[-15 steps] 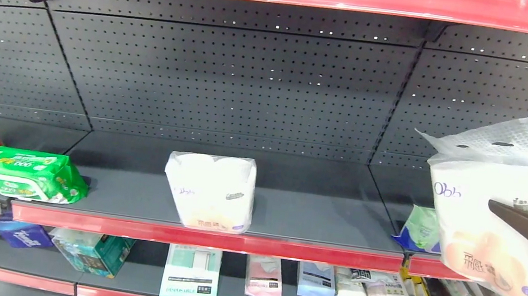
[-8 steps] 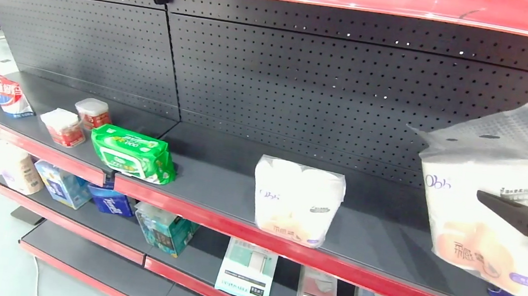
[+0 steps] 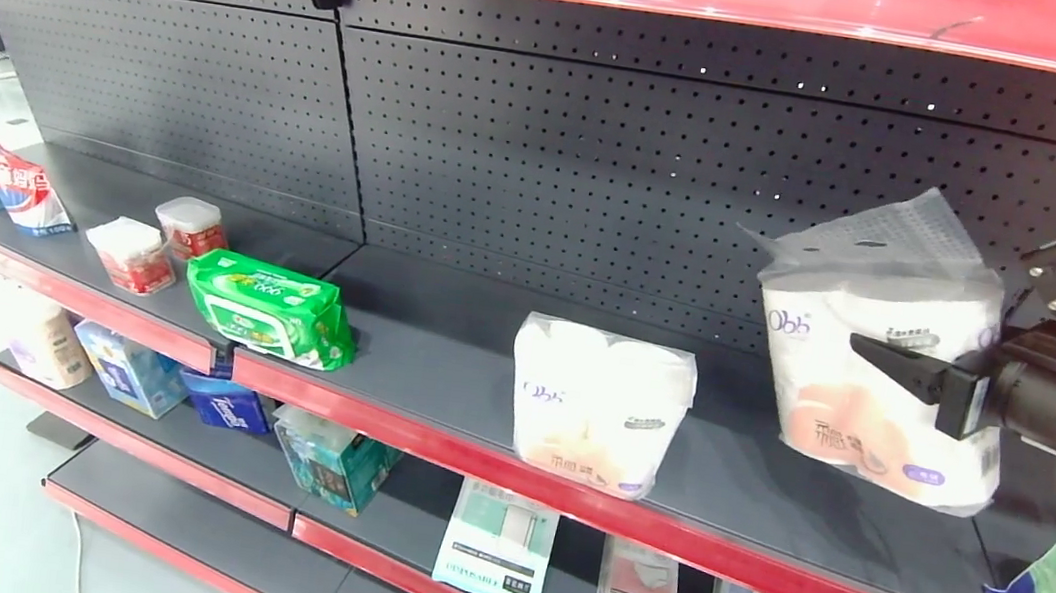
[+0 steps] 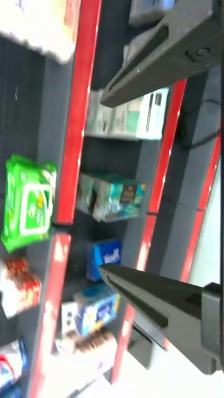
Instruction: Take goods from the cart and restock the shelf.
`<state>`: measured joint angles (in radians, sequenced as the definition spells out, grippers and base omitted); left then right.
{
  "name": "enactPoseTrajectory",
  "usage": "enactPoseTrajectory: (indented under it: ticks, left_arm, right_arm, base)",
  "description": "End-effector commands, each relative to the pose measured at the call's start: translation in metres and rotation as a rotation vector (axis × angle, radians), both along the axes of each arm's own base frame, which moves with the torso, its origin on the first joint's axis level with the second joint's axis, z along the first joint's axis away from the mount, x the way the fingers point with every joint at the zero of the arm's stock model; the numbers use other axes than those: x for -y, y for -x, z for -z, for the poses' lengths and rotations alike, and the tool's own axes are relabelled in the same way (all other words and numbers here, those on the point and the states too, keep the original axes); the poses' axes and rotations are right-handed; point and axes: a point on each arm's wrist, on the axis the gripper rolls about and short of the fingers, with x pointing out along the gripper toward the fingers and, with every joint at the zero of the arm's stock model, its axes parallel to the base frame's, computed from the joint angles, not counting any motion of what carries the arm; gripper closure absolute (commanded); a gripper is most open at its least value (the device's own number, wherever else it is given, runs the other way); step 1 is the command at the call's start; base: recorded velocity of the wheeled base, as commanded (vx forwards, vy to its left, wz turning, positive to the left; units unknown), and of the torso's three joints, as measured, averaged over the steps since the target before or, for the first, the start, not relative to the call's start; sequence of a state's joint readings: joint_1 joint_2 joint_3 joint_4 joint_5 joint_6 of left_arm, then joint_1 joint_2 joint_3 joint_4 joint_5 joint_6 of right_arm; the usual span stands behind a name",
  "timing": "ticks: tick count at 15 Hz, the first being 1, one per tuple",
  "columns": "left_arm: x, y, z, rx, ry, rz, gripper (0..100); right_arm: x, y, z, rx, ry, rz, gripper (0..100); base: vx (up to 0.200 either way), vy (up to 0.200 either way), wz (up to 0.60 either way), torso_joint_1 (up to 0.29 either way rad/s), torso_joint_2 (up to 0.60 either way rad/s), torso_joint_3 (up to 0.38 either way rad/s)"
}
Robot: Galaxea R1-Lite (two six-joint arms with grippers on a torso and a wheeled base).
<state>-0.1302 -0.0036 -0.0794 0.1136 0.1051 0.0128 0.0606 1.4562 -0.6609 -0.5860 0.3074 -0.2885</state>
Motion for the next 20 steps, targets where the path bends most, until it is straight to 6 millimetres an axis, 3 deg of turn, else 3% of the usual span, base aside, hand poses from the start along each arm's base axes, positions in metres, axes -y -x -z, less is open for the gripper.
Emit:
enactPoseTrajectory:
  ticks: [1, 5, 11, 14, 15, 16, 20]
  left_arm:
    - [0.0, -0.001, 0.001, -0.006, -0.003, -0.051, 0]
    - [-0.003, -0.001, 0.001, -0.005, -0.004, -0.177, 0]
    - [0.007, 0.001, 0.001, 0.003, 0.036, -0.499, 0]
    - [0.009, -0.004, 0.005, 0.032, 0.034, -0.285, 0]
    - [0.009, -0.004, 0.005, 0.032, 0.034, -0.285, 0]
    - [0.012, -0.007, 0.01, 0.016, 0.025, -0.145, 0]
    - [0.011, -0.007, 0.01, 0.03, 0.012, -0.15, 0]
  right_arm:
    - [-0.003, -0.02, 0.025, -0.081, 0.007, -0.01, 100]
    - [-0.006, -0.02, 0.024, -0.076, 0.007, -0.021, 100]
    - [-0.006, -0.019, 0.024, -0.076, 0.009, -0.021, 100]
    - [-0.006, -0.019, 0.028, -0.089, 0.01, -0.02, 100]
    - [-0.006, -0.019, 0.028, -0.089, 0.01, -0.02, 100]
    - [-0.005, -0.02, 0.028, -0.089, 0.01, -0.019, 100]
    - [-0.003, -0.019, 0.031, -0.102, 0.009, -0.011, 100]
  base:
    - [0.0, 0.0, 0.0, 0.0, 0.0, 0.0]
    - [0.0, 0.0, 0.0, 0.0, 0.0, 0.0]
    - [0.0, 0.0, 0.0, 0.0, 0.0, 0.0]
    - [0.0, 0.0, 0.0, 0.0, 0.0, 0.0]
    - [0.0, 0.0, 0.0, 0.0, 0.0, 0.0]
    - [0.0, 0.0, 0.0, 0.0, 0.0, 0.0]
    - [0.0, 0.0, 0.0, 0.0, 0.0, 0.0]
